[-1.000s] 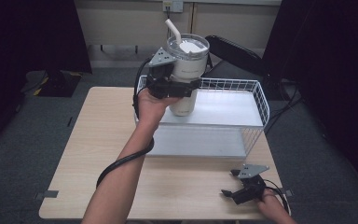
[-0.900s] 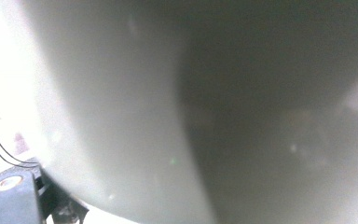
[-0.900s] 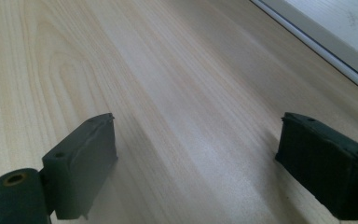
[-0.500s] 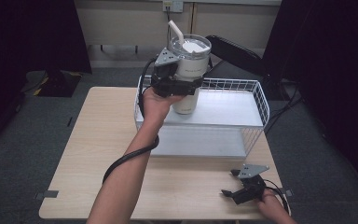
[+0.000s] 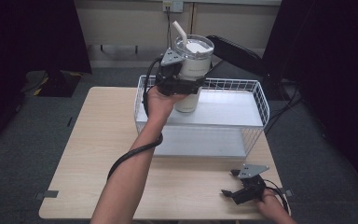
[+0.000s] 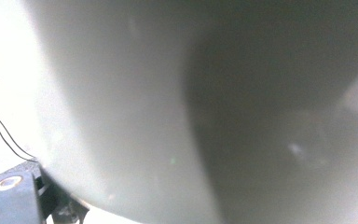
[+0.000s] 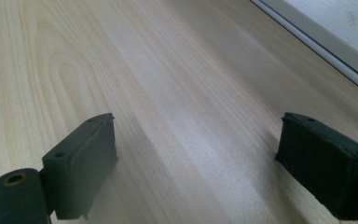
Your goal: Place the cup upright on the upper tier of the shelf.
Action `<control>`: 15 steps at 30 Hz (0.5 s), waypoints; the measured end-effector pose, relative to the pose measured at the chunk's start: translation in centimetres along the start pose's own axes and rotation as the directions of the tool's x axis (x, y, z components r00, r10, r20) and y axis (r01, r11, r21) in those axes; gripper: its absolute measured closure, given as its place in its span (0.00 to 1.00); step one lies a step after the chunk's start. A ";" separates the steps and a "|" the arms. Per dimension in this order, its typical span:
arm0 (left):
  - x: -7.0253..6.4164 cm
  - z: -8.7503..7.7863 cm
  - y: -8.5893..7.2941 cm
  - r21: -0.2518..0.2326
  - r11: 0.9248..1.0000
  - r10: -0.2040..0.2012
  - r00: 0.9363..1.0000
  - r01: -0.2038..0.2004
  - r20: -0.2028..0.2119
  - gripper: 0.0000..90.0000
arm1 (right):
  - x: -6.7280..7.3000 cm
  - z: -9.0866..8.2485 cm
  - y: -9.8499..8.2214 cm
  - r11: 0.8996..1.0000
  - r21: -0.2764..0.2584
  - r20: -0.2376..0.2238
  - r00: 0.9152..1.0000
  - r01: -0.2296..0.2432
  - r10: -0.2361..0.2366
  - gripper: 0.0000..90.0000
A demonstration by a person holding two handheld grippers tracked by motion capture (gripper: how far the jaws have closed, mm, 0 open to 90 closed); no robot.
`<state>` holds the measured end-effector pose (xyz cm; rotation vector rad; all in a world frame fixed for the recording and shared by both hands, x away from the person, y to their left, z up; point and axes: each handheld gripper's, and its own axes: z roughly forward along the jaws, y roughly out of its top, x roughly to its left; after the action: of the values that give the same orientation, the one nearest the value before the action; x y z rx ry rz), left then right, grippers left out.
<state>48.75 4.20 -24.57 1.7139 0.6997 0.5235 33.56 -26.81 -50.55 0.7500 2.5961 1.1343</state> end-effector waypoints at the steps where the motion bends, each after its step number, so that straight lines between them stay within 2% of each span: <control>1: 0.0 0.1 0.0 0.002 1.000 0.004 1.000 -0.004 0.002 0.11 | 0.0 0.0 0.0 1.000 0.000 0.000 1.000 0.000 0.000 0.12; 8: -0.2 0.9 -0.2 -0.003 1.000 -0.005 1.000 0.005 -0.008 0.11 | 0.0 0.0 0.0 1.000 0.000 0.002 1.000 -0.001 0.001 0.12; 12: -0.3 1.3 -0.5 0.008 1.000 0.009 1.000 -0.009 -0.013 0.11 | 0.0 0.0 0.0 1.000 0.000 0.003 1.000 -0.002 0.002 0.12; 15: -0.3 1.4 -0.5 0.003 1.000 0.004 1.000 -0.004 -0.017 0.11 | 0.0 0.0 0.0 1.000 0.000 0.003 1.000 -0.002 0.002 0.12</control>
<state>49.41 3.05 -25.37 1.7155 0.7096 0.5407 33.50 -26.82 -50.55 0.7542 2.5933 1.1330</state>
